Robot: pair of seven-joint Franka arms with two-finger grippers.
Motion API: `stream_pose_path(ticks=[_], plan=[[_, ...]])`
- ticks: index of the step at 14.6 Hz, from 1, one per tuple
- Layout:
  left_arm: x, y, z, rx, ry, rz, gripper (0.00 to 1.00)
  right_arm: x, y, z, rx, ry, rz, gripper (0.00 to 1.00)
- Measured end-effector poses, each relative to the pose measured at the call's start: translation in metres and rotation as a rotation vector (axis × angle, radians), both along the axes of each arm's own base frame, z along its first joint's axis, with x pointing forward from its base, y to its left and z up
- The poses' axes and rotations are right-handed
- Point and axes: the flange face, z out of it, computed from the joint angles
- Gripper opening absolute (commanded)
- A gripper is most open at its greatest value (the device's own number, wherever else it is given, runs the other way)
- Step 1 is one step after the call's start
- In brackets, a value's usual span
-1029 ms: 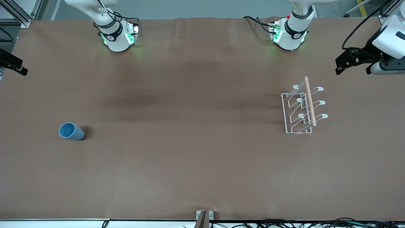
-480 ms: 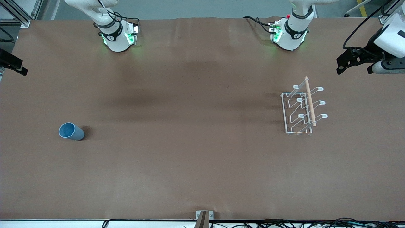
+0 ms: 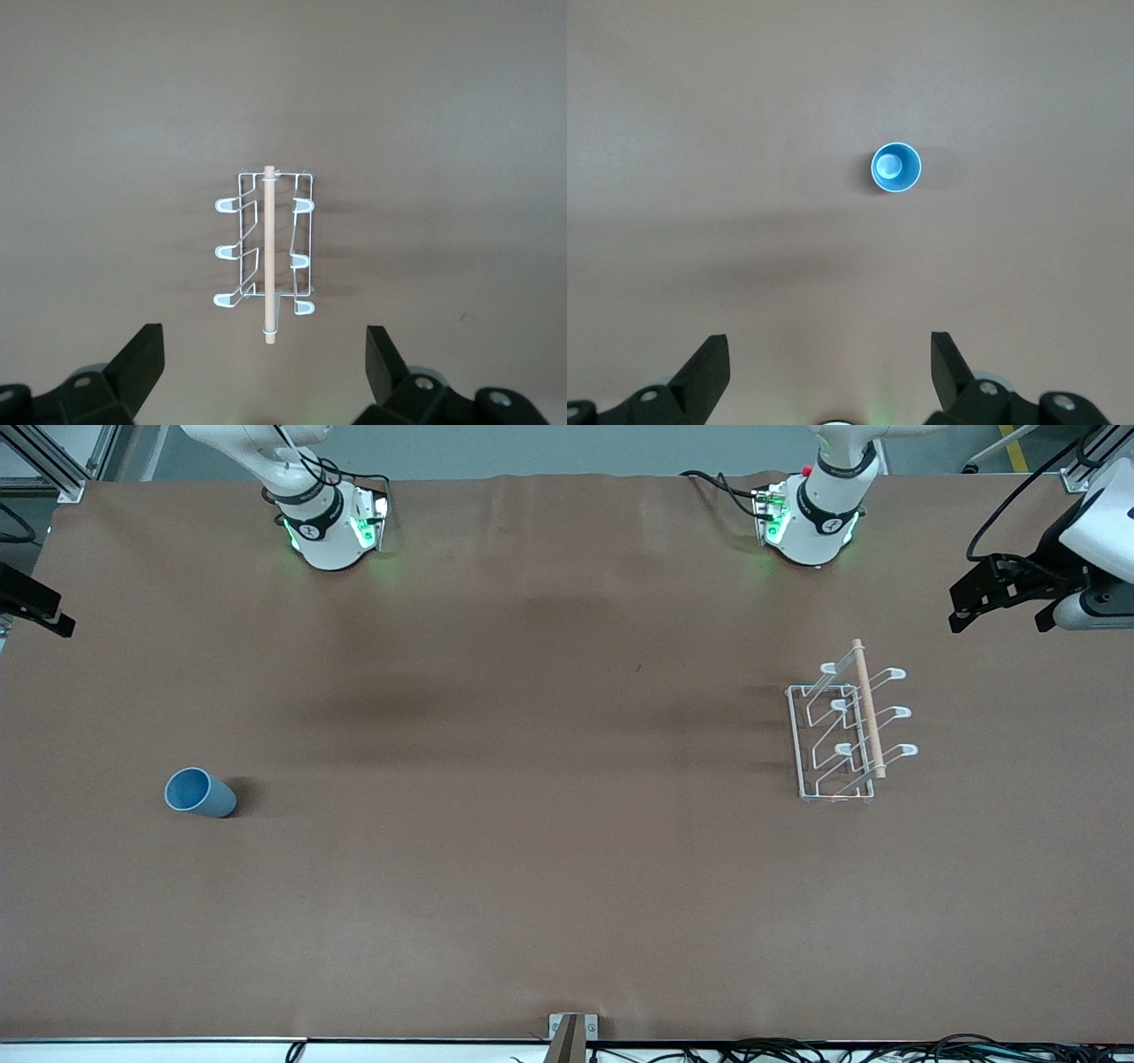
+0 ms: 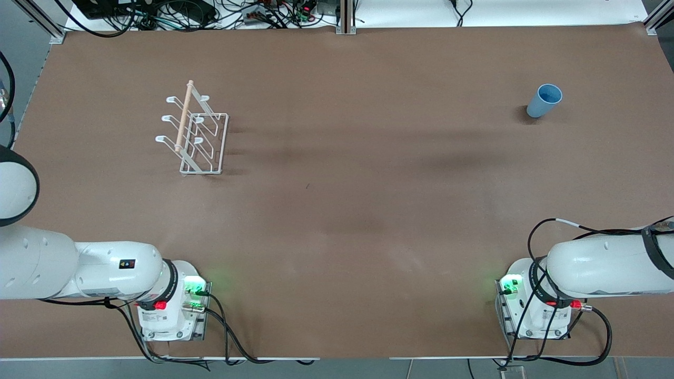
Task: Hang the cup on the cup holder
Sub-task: 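Move the right gripper down toward the light blue cup, then grasp the light blue cup by its rim with the right gripper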
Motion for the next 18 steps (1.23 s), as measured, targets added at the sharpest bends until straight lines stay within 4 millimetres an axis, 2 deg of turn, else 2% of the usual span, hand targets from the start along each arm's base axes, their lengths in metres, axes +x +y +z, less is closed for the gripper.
stream_pose_path(ticks=[2,5,8,11,14,18], plan=[[0.001,0.0,0.0,-0.001,-0.001,0.0,1.0,0.003,-0.011,-0.006,-0.004,-0.008,-0.012,1.0],[0.003,0.0,-0.001,-0.001,0.002,-0.001,1.0,0.021,-0.042,-0.043,-0.009,-0.01,-0.055,1.0],[0.003,0.0,-0.002,-0.001,0.005,0.0,1.0,0.041,-0.081,-0.108,-0.017,-0.018,-0.066,0.98],[0.003,0.0,-0.001,-0.001,0.004,0.0,1.0,0.049,-0.11,-0.18,-0.019,-0.009,-0.06,0.93],[0.003,0.0,-0.001,-0.001,0.004,0.0,1.0,0.061,-0.118,-0.236,-0.021,0.017,-0.06,0.86],[0.004,0.0,-0.001,-0.001,0.006,0.0,1.0,0.074,-0.124,-0.304,-0.015,0.076,-0.062,0.83]])
